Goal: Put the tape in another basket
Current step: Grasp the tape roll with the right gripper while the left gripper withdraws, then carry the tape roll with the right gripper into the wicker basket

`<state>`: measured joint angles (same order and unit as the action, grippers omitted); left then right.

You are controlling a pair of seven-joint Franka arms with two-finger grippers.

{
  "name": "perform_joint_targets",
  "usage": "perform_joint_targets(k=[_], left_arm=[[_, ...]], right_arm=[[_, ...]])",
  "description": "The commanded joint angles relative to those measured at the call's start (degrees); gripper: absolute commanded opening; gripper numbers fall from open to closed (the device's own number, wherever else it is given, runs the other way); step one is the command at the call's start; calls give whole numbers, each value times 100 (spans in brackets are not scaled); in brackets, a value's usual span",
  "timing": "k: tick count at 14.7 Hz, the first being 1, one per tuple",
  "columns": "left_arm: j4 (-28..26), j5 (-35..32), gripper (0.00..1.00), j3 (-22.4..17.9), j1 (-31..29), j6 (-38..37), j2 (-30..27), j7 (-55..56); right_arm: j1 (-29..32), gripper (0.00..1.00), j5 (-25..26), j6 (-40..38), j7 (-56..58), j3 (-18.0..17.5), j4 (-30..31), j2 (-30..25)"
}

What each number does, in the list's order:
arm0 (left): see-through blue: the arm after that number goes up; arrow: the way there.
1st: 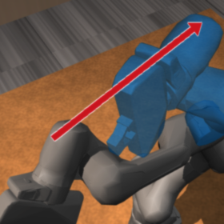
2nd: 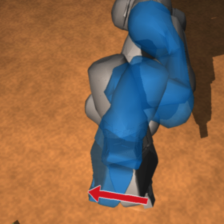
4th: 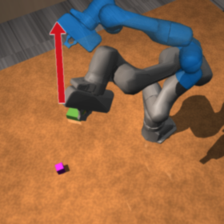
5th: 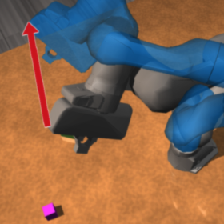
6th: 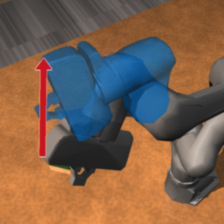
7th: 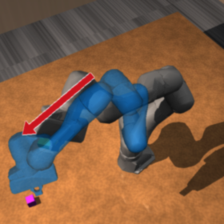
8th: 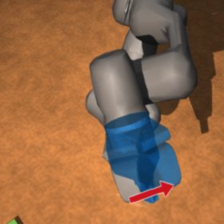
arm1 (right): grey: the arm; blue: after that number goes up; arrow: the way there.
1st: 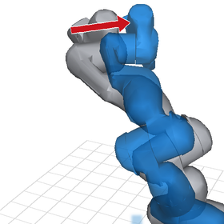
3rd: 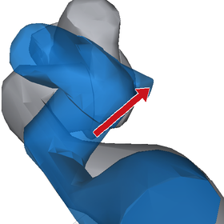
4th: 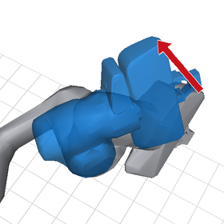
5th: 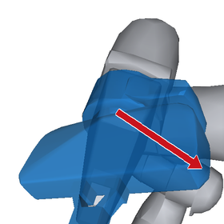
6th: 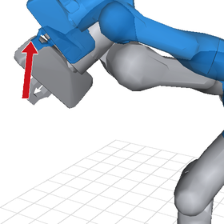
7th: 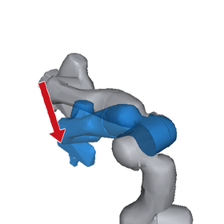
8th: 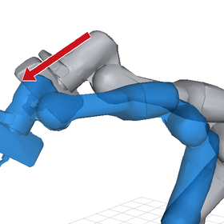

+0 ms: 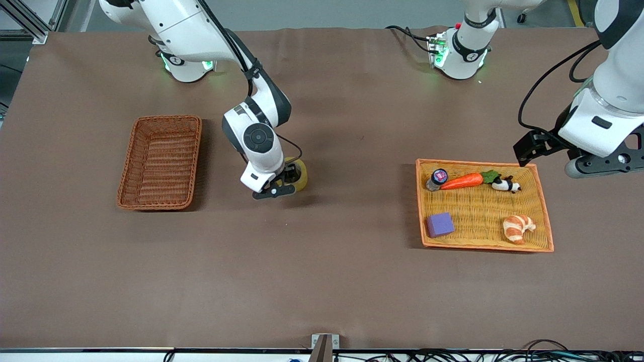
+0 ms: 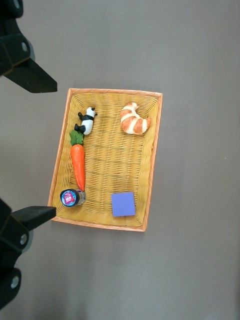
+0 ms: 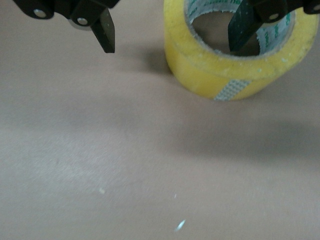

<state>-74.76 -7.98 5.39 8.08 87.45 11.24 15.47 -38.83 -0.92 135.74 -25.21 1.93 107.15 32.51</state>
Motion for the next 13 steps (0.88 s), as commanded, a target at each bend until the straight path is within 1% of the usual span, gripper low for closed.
perform_joint_targets(k=[1,2,3,4,5,6,7,8,9,10,11,12,13], left_arm=[[-56,95,100,50,-253,-97,-122,-385],[-56,95,100,33,-272,-227,-122,-665],[-65,104,100,15,-411,-377,-122,-981],[-83,226,100,67,-743,-404,-175,-1315],[-170,410,100,7,-816,-405,-271,-1536],[-371,507,100,-72,-843,-396,-359,-1625],[-590,534,100,-308,-782,-387,-577,-1617],[-862,535,100,-354,-712,-326,-727,-1609],[-1152,535,100,-372,-694,-178,-894,-1583],[-1494,535,100,-372,-694,50,-1105,-1521],[-1646,535,100,-363,-720,148,-1185,-1608],[-1647,535,100,-363,-737,149,-1194,-1626],[-1630,535,100,-363,-746,184,-1195,-1626]], right_arm=[[-107,99,92,241,-37,26,253,-157],[-107,96,92,286,-46,26,253,-114],[-133,90,92,295,-55,26,253,-96],[-151,81,101,295,-55,26,253,-87],[-151,73,101,295,-55,26,253,-70],[-151,72,101,295,-55,35,253,-35],[-151,72,127,295,-55,35,253,-8],[-151,71,197,304,-63,35,253,9],[-142,67,215,304,-63,35,253,10],[-142,56,215,304,-63,35,253,10],[-151,38,215,295,-81,35,253,10],[-125,14,215,269,-185,44,227,10],[-124,2,215,217,-326,44,192,10]])
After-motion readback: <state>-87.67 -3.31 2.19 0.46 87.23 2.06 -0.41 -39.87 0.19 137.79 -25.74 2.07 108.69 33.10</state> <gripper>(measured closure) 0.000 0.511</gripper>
